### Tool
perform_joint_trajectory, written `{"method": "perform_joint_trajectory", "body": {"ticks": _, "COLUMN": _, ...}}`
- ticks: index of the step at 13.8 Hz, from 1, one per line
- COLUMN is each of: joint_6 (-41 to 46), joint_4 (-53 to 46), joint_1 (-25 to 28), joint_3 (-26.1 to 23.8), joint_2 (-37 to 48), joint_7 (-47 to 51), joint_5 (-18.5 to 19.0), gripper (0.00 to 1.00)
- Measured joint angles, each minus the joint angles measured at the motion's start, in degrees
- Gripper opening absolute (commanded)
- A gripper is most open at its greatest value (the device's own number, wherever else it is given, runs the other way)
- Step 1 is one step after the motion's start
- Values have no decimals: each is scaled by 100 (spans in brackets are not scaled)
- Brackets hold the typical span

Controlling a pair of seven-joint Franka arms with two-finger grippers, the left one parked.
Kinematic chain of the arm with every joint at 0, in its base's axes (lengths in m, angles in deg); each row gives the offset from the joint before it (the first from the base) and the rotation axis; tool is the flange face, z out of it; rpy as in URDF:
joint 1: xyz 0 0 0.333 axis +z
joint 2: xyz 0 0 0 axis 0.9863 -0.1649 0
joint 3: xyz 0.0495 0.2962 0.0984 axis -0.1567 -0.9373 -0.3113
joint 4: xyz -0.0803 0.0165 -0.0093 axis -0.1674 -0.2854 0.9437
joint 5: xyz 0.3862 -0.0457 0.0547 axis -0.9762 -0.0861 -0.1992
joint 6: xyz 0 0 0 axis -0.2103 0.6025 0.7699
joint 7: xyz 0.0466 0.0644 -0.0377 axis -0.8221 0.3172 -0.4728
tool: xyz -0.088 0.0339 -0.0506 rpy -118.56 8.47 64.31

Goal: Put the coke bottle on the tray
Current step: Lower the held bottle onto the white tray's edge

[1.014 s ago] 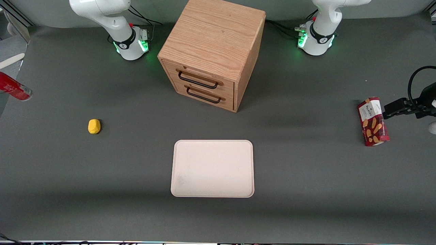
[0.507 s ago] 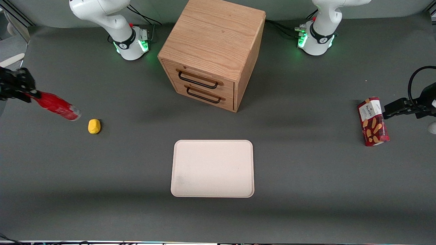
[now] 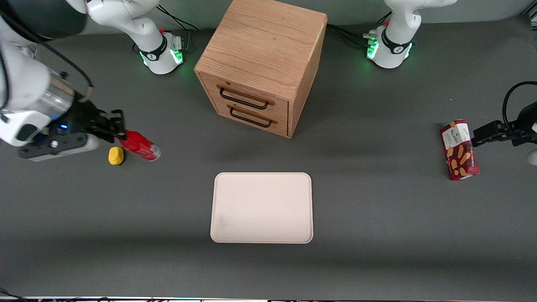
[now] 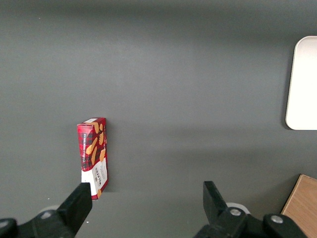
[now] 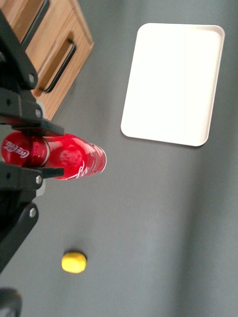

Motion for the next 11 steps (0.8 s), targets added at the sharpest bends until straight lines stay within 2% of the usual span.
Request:
{"method": "perform_joint_trajectory", "body": {"ticks": 5, "joint_6": -13, "joint_4": -766, "joint_1": 291, "joint_3": -319, "joint_2": -831, "joint_7": 1374, "joint_5": -1, "gripper": 0}}
{"method": "perform_joint_trajectory", "body": {"ticks": 11, "joint_6": -472, "joint_4": -917, "joint_1": 367, "joint_3": -465, "joint_2": -1118, "joint_7": 1673, "joint_5": -1, "gripper": 0}}
